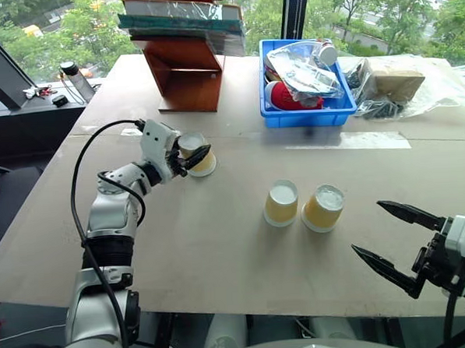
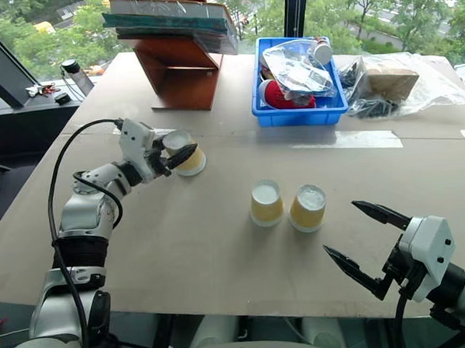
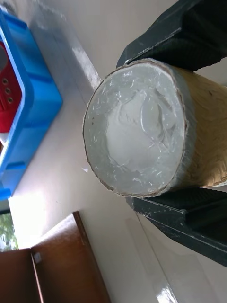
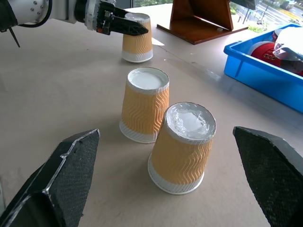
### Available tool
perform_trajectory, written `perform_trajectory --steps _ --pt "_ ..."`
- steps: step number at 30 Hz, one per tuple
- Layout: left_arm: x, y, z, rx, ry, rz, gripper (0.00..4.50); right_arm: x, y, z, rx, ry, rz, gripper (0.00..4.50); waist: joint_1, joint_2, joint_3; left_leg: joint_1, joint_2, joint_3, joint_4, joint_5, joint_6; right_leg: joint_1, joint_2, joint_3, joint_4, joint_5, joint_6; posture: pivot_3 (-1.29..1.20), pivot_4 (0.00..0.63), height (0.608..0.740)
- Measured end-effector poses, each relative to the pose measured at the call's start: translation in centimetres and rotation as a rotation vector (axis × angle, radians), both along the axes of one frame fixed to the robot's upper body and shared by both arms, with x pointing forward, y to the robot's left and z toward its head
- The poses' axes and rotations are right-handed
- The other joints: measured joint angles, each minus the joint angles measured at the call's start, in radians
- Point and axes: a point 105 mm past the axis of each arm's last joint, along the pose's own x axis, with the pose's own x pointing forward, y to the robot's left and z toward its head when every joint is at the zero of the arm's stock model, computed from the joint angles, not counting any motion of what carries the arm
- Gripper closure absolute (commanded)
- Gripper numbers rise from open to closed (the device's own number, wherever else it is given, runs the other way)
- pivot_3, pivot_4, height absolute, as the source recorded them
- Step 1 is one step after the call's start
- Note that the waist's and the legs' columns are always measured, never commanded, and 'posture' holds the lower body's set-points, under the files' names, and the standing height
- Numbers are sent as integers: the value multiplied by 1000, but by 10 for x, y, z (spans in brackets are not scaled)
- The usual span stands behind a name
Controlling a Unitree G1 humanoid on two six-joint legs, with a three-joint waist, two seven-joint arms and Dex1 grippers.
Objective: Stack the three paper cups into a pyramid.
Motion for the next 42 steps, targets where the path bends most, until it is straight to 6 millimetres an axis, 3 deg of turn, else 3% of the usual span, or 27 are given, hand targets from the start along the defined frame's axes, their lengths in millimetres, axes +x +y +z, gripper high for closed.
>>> perform_trajectory --steps 3,6,9,15,22,34,35,38,39,42 --pt "-14 -32 34 -45 57 -248 2027 0 0 0 1 0 -3 0 -1 -1 0 -1 0 0 0 0 0 0 0 0 0 0 0 0 150 740" --pt "-39 -84 73 19 97 -564 2027 -1 -1 -1 2 -6 -14 0 2 -1 1 -2 -2 -1 1 0 0 0 0 -1 -1 0 0 0 150 740" --pt "-56 -116 91 57 106 -735 2027 -5 -4 -4 8 8 -43 0 -7 1 -1 1 -4 0 0 0 0 0 1 2 0 -1 1 0 150 740" --pt "-70 -143 72 103 192 -881 2027 -18 -5 -8 12 32 -82 0 -29 2 0 1 -1 0 0 0 0 0 4 3 1 -1 1 0 150 740" --pt "-77 -166 62 178 110 -971 2027 -37 -16 -8 -9 41 -156 0 -19 2 0 0 -1 1 0 0 0 0 2 4 -1 -1 1 0 150 740" --pt "-78 -187 48 235 45 -1034 2027 -47 -27 -4 -42 31 -204 0 -12 2 0 0 -1 0 0 0 0 0 2 4 -1 -1 1 0 150 740" --pt "-78 -190 48 244 41 -1039 1232 -47 -27 -5 -40 35 -208 0 -9 2 0 0 -1 0 0 0 0 0 2 4 -1 -1 1 0 150 740" --pt "-82 -196 46 240 39 -1067 243 -48 -27 -5 -40 36 -213 0 -3 2 0 0 -1 1 0 0 0 0 2 4 -1 -1 1 0 150 740" --pt "-84 -197 46 239 40 -1077 46 -48 -27 -5 -41 34 -214 0 -3 2 0 0 -1 0 0 0 0 0 2 4 -1 -1 1 0 150 740" --pt "-84 -198 46 246 20 -1078 46 -49 -27 -5 -42 37 -219 0 -3 2 0 0 -1 0 0 0 0 0 2 4 -1 -1 1 0 150 740"
